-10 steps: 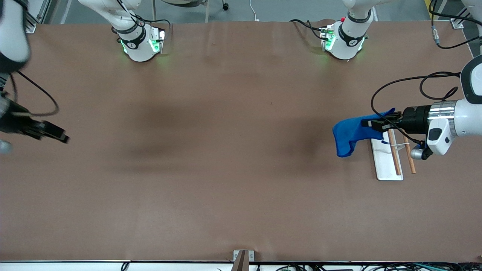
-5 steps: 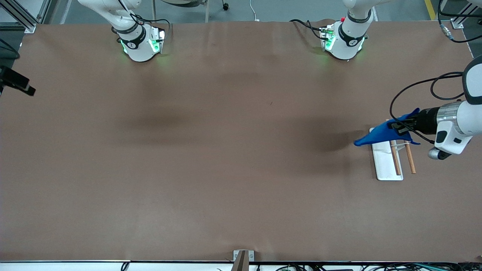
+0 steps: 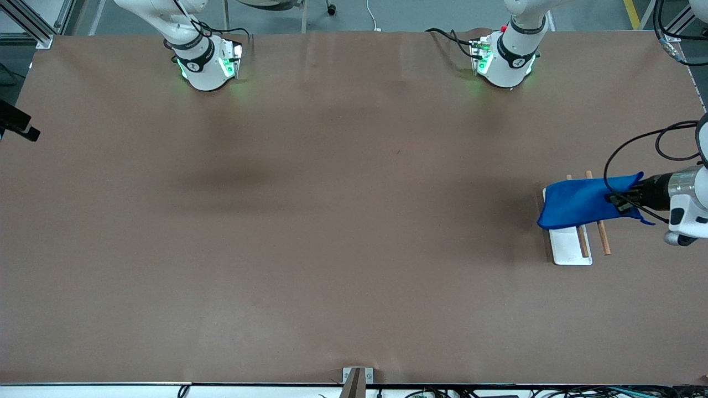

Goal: Right arm passes towel to left arm to hang
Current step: 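Drape the towel over the wooden dowels and open the left gripper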

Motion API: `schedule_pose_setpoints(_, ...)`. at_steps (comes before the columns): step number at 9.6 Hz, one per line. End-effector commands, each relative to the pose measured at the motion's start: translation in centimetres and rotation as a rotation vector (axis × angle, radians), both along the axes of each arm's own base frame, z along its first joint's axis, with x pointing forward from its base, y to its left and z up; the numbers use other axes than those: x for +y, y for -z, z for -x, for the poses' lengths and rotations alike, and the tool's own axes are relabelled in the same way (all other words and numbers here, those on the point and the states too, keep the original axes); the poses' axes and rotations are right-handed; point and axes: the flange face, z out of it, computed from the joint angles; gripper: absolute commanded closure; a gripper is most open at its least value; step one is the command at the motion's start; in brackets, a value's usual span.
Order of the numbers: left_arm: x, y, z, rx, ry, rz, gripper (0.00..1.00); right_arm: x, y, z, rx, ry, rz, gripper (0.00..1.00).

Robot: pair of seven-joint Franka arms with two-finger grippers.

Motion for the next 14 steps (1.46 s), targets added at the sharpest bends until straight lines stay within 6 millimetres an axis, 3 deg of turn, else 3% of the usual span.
schedule_pose_setpoints(1,2.1,1.2,-2.2,-0.012,0.026,-0.01,0.99,-0.1,0.2,0.0,-0.005,-0.011,0.015,0.0)
schedule_pose_setpoints(3,5.6,3.3,-1.6,0.008,0.078,-0.009,0.99,-0.1,1.1,0.1,0.011,-0.009,0.004,0.0)
schedule_pose_setpoints(7,9.2,5.5,-0.7,0.032,0.118,0.008,0.95,0.0,1.5,-0.1,0.008,-0.008,-0.005,0.0)
schedule_pose_setpoints(8,10.0,6.1,-0.4,0.038,0.111,0.014,0.88,-0.1,1.4,0.0,0.008,-0.007,-0.005,0.0)
schedule_pose_setpoints(9,10.5,6.8,-0.3,0.047,0.105,0.021,0.72,-0.6,1.4,0.0,0.006,0.003,-0.005,0.0)
schedule_pose_setpoints(10,11.7,7.4,0.2,0.053,0.086,0.031,0.48,-0.6,1.4,0.0,0.006,0.004,-0.005,0.0)
schedule_pose_setpoints(11,12.7,7.4,0.4,0.046,0.093,0.041,0.0,-0.6,1.4,0.0,0.006,0.003,-0.005,0.0)
schedule_pose_setpoints(14,12.3,5.1,0.0,0.011,0.118,0.023,0.0,-0.5,1.5,0.0,0.009,0.001,-0.006,0.0)
